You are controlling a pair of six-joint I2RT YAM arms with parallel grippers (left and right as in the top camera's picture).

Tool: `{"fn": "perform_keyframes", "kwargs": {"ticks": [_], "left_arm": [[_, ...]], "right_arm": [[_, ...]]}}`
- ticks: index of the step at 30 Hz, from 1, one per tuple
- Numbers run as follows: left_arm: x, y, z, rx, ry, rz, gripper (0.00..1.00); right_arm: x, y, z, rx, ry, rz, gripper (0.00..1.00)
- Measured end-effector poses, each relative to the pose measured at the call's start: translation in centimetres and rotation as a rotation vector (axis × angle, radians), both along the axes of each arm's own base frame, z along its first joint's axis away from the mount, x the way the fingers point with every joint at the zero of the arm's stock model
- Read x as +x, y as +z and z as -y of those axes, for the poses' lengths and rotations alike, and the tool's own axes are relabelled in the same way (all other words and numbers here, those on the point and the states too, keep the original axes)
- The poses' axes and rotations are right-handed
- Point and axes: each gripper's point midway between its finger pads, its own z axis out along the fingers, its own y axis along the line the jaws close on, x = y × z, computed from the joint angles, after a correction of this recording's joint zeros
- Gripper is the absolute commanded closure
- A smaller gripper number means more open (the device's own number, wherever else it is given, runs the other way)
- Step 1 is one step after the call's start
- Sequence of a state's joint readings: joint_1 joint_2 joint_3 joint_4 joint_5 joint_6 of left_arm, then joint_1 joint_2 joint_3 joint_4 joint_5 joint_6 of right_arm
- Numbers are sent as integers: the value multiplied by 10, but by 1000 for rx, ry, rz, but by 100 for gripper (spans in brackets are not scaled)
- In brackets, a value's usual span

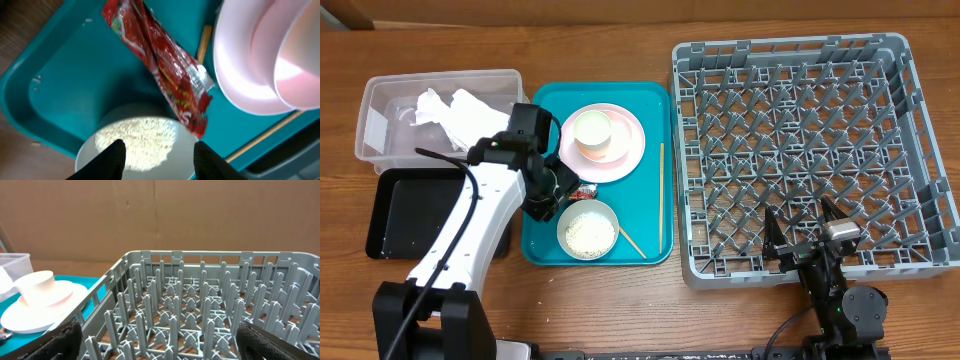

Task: Sort waste into correct bins and load items into the dishwasher
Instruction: 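Move the left gripper back over the red wrapper on the tray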

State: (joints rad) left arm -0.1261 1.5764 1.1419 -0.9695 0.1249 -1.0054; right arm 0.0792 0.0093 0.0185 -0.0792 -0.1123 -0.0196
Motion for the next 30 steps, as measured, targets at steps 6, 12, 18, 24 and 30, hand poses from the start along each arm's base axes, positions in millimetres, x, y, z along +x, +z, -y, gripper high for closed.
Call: {"fn": "perform_keyframes", "kwargs": {"ticks": [6,12,18,24,30], "left_arm": [[2,-15,-11,3,64,10,52],[4,-19,-12,6,73,24,53],[9,-19,-14,19,76,45,53],[9,-19,-15,24,77,47,53],[9,-19,-17,34,79,48,52]], "right_arm": [[0,0,0,1,0,0,0],[0,0,0,1,0,0,0],[0,0,0,1,0,0,0],[0,0,0,0,0,0,0],[0,0,0,1,0,-1,0]]}}
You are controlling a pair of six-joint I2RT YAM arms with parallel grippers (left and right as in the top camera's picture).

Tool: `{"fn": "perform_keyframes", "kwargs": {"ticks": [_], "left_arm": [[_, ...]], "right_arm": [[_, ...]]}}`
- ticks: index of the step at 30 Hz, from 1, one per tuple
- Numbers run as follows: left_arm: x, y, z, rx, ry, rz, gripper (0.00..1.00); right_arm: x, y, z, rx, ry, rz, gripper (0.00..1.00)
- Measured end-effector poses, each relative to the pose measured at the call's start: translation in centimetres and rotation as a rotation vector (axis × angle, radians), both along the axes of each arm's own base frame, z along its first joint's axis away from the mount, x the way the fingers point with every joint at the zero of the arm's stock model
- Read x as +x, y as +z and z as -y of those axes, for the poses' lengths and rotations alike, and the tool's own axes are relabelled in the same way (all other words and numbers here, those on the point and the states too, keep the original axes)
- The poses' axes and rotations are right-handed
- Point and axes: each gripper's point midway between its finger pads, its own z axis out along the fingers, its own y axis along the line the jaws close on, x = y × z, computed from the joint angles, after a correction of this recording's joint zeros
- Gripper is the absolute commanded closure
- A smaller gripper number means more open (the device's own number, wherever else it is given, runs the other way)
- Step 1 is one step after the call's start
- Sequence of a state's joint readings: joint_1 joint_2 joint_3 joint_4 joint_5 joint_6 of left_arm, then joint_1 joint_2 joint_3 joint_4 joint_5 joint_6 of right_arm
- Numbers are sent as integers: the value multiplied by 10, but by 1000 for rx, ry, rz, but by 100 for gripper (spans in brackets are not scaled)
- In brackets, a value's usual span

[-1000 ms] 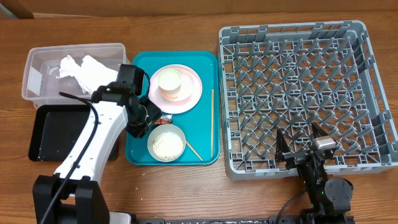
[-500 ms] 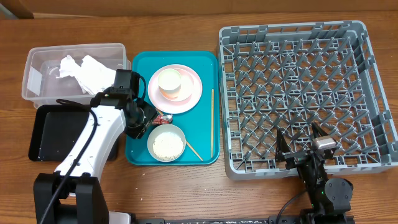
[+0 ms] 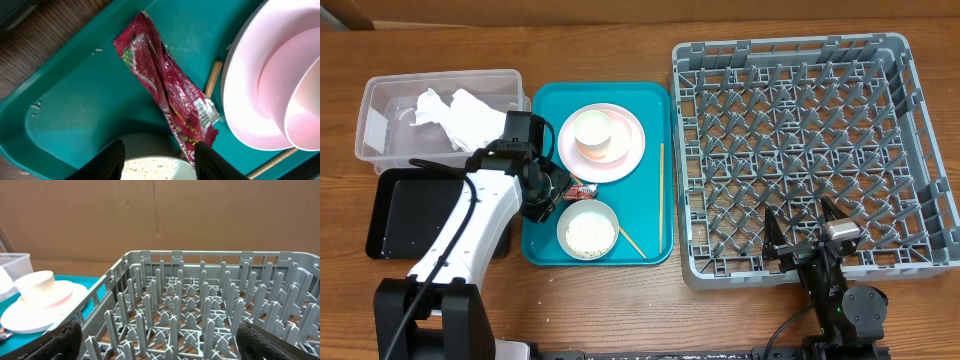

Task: Sort waste into correct bins and load items into the dishwasher
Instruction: 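Move the left gripper back over the red wrapper on the tray, then grasp the red wrapper with the left gripper and lift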

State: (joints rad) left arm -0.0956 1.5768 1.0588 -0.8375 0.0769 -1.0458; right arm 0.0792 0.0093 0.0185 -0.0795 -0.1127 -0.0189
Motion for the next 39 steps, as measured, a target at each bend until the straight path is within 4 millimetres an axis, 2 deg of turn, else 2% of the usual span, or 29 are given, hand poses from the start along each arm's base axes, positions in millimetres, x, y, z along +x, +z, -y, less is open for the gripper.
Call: {"fn": "perform_keyframes", "kwargs": {"ticks": [4,12,25,29,39], "left_arm": [[0,-3,-1,8,1,-10,52],[-3,-23,-1,14,1,-72,53],[-3,-25,-2,18,2,-73,52],[-3,-26,-2,19,2,-76,49],[9,-35,-2,19,2,-52,50]], "right_arm": [[0,0,0,0,-1,1,0],[0,0,0,0,0,1,0],[0,0,0,0,0,0,0],[0,0,0,0,0,1,0],[0,0,0,0,-1,1,0]]}}
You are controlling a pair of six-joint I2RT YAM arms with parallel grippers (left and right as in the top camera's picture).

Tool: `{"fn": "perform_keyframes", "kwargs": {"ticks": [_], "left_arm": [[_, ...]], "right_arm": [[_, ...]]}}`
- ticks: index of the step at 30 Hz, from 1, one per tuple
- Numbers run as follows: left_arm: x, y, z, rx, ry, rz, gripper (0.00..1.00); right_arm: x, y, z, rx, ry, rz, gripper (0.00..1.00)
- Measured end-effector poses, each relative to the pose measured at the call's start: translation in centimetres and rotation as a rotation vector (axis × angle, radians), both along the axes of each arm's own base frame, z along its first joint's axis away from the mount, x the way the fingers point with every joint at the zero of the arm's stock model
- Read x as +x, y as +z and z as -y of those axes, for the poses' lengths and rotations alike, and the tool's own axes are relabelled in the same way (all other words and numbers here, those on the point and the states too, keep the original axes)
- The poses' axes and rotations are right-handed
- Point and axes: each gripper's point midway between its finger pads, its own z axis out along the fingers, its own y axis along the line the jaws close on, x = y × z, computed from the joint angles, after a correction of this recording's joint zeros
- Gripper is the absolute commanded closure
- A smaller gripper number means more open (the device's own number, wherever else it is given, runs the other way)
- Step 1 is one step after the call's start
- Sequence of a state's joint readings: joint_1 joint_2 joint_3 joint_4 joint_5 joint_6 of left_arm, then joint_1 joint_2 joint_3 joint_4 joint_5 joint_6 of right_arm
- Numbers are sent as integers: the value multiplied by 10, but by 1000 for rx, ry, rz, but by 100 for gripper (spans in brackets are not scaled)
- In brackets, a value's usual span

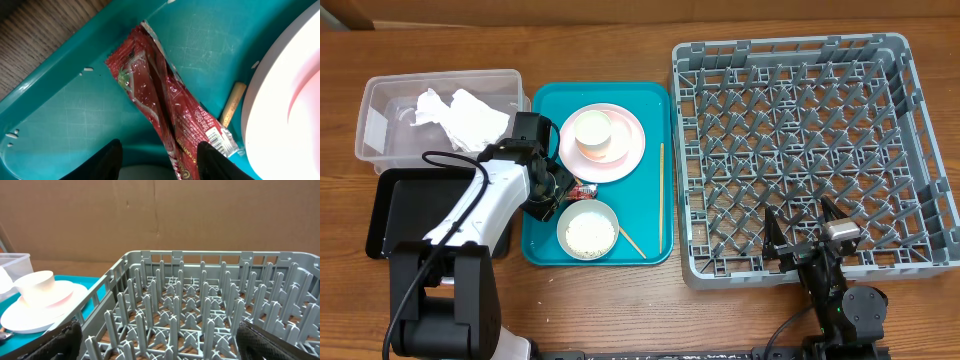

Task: Sort waste into correct bins and load items into the dishwasher
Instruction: 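Grasp the red wrapper with the left gripper and lift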

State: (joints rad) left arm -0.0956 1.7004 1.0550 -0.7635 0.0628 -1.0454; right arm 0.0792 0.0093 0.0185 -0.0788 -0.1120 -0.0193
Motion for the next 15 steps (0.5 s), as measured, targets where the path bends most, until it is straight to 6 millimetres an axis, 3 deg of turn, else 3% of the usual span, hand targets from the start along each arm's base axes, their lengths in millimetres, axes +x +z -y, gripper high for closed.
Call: {"fn": "perform_keyframes", "kwargs": {"ticks": [10,15], "left_arm": [[-1,-6,0,2,-1,-19,59],[-2,-9,0,2,2,-23,81]], "right_arm": [[0,0,0,0,0,0,0],[0,0,0,0,0,0,0]]}}
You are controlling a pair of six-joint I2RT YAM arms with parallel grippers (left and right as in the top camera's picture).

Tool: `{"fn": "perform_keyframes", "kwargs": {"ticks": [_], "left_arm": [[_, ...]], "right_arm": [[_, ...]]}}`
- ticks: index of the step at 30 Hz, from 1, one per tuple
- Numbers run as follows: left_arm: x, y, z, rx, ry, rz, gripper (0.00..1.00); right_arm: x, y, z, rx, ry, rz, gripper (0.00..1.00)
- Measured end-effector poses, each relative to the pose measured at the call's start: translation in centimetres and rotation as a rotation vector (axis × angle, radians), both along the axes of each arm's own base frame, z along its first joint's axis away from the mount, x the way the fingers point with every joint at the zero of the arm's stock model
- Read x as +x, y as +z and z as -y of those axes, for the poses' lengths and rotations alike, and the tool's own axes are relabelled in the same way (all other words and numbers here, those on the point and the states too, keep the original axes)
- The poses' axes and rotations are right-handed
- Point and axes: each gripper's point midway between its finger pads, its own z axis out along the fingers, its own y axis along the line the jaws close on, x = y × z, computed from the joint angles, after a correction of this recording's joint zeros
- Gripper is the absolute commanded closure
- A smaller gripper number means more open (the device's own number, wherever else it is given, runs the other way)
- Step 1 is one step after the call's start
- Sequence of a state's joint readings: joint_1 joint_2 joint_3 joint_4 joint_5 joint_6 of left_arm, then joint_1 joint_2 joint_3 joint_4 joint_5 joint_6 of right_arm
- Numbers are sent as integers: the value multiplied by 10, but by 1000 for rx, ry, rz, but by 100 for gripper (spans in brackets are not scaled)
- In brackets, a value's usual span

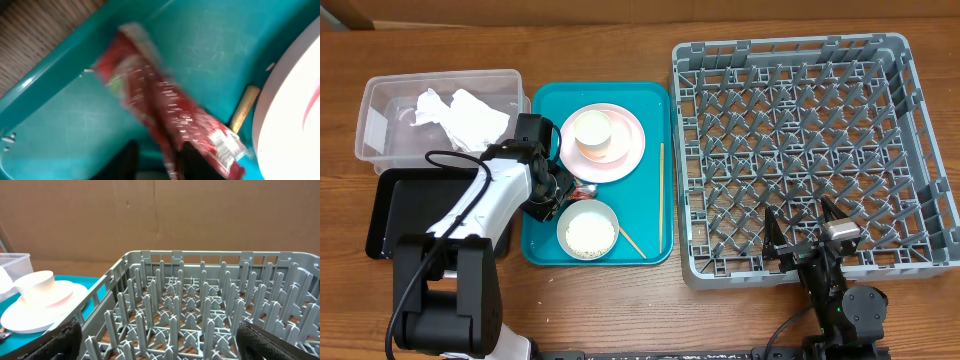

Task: Sort waste into correct bins and load items into the dishwasher
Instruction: 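Grasp the red wrapper with the left gripper and lift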

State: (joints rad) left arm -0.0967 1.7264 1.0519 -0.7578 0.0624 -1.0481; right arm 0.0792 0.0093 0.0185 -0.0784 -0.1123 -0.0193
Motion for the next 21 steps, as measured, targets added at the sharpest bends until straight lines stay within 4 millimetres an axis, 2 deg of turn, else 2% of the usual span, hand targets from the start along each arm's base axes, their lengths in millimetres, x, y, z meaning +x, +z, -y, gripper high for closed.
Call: {"fn": "perform_keyframes", "kwargs": {"ticks": [5,16,21], "left_arm": [[1,0,0,0,0,4,96],[-2,0,-2,4,-13,-9,96],[-2,13,-10,9,-20,-33,96]], "right_arm": [[0,0,0,0,0,0,0],[0,0,0,0,0,0,0],[0,0,0,0,0,-1,0]]}}
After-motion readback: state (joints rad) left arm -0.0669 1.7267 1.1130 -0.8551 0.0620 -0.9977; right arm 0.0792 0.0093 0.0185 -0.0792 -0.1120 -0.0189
